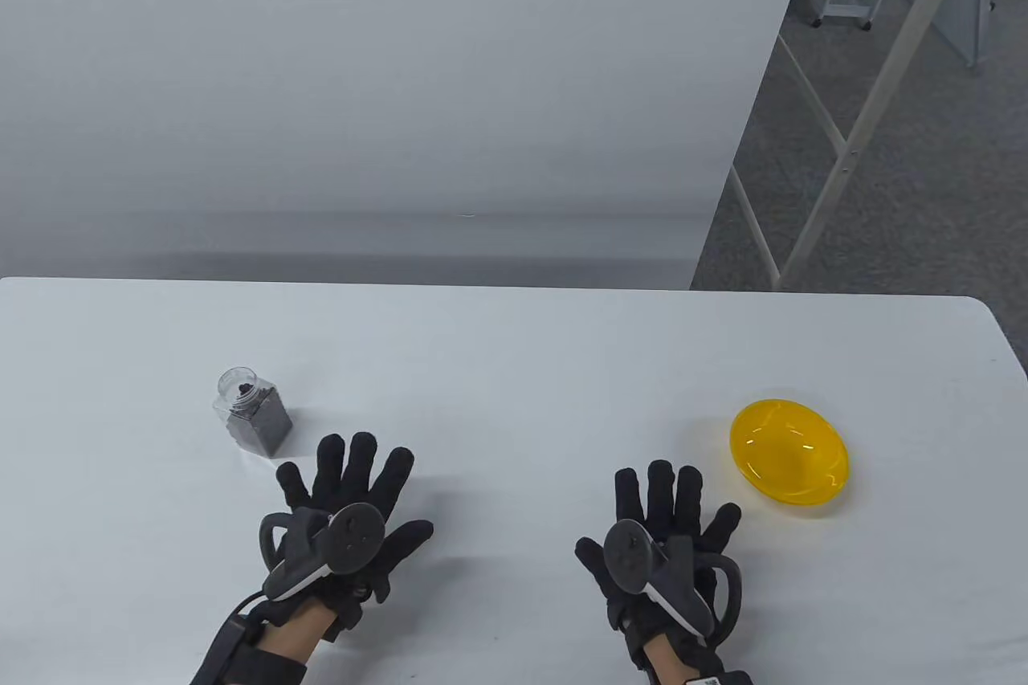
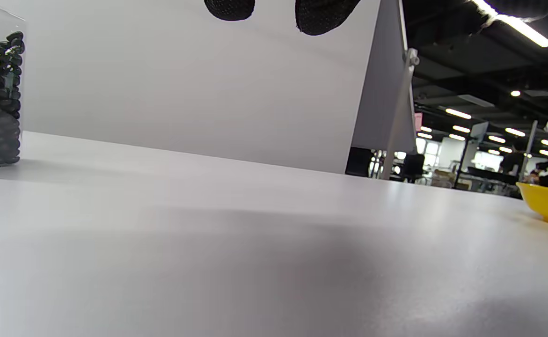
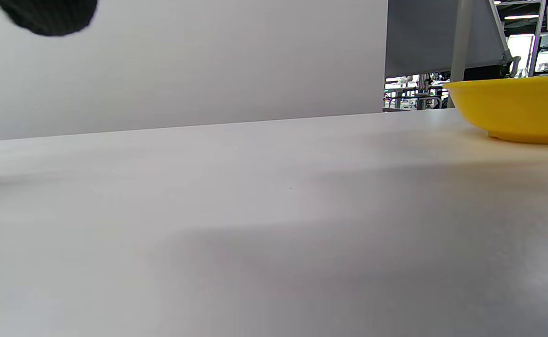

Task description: Pour coffee beans from coffee jar into bowl

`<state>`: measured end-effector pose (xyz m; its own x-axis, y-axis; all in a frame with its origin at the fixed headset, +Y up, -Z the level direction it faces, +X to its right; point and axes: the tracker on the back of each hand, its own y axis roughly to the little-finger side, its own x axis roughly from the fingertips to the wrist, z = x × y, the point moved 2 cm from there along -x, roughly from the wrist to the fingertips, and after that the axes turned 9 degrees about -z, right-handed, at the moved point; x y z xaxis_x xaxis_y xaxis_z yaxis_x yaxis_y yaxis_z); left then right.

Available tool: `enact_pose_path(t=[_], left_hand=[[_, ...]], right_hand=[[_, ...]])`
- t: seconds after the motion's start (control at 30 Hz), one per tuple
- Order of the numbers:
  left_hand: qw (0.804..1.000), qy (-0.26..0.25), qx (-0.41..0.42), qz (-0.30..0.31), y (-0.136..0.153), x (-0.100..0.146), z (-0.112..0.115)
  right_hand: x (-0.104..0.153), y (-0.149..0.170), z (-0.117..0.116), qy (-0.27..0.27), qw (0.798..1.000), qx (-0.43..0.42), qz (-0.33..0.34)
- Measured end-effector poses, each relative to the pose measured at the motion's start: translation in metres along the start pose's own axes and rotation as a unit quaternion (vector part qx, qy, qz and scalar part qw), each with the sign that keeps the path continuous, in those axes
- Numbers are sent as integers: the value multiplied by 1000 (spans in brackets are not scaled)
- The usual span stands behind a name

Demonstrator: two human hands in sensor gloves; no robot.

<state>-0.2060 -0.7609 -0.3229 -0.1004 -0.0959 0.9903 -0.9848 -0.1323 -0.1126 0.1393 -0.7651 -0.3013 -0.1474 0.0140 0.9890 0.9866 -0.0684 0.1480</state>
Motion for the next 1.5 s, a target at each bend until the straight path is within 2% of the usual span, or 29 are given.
enact_pose_path(t=[0.43,0.87,1.5], left_hand=[[1000,-15,-17,-8,3,8,-1],[999,-24,-24,-10,10,13,3],[995,-73,61,-38,32,17,-19]], right_hand=[[12,-6,-2,22,999,33,21],[13,0,-10,6,999,48,8],[14,4,-11,-5,999,53,-3]])
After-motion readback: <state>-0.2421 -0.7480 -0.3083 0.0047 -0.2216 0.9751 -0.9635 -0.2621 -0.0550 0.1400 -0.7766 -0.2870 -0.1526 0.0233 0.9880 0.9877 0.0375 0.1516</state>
